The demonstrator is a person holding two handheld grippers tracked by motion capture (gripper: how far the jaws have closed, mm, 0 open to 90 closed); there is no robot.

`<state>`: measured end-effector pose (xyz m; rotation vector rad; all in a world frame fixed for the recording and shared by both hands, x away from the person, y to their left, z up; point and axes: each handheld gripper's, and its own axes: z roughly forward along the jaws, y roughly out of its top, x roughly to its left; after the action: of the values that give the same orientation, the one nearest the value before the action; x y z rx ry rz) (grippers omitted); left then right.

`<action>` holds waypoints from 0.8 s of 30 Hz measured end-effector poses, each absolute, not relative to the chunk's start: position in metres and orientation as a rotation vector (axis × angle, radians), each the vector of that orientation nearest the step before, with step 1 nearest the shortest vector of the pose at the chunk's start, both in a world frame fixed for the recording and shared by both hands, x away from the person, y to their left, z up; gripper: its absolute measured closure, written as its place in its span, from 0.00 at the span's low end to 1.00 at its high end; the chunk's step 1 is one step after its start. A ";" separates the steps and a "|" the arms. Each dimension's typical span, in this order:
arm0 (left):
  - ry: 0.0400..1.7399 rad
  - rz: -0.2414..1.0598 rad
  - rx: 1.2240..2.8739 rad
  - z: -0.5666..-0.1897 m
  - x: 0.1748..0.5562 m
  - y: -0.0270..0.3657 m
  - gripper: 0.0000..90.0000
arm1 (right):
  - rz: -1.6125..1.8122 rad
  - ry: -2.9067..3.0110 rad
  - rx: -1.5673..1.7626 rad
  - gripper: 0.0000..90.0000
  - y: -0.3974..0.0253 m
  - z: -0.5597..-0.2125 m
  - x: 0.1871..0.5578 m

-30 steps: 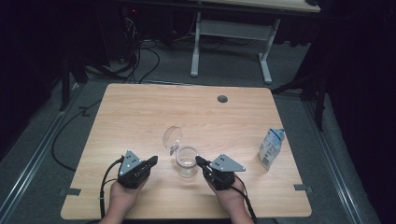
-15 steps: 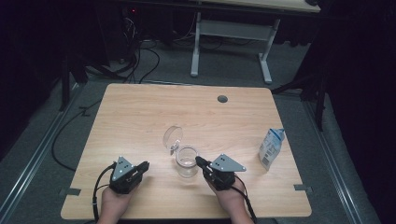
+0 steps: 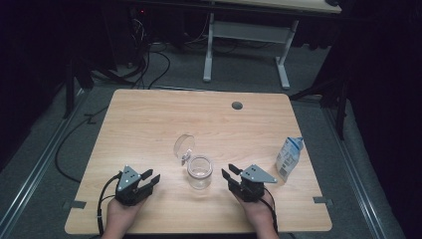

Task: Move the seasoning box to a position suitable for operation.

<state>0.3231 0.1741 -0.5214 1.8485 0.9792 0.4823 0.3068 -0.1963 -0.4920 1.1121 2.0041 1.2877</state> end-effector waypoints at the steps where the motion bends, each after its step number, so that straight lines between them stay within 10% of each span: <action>1: 0.979 0.482 1.848 -0.521 0.323 0.174 0.67 | 1.288 2.004 1.112 0.71 -0.196 -0.492 0.307; 24: 0.992 0.462 1.841 -0.523 0.323 0.174 0.58 | 1.066 1.885 1.258 0.56 -0.281 -0.516 0.277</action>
<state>0.3231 0.1742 -0.5231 1.8408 0.9916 0.4624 0.2767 -0.2813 -0.5164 1.2584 1.8851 1.0665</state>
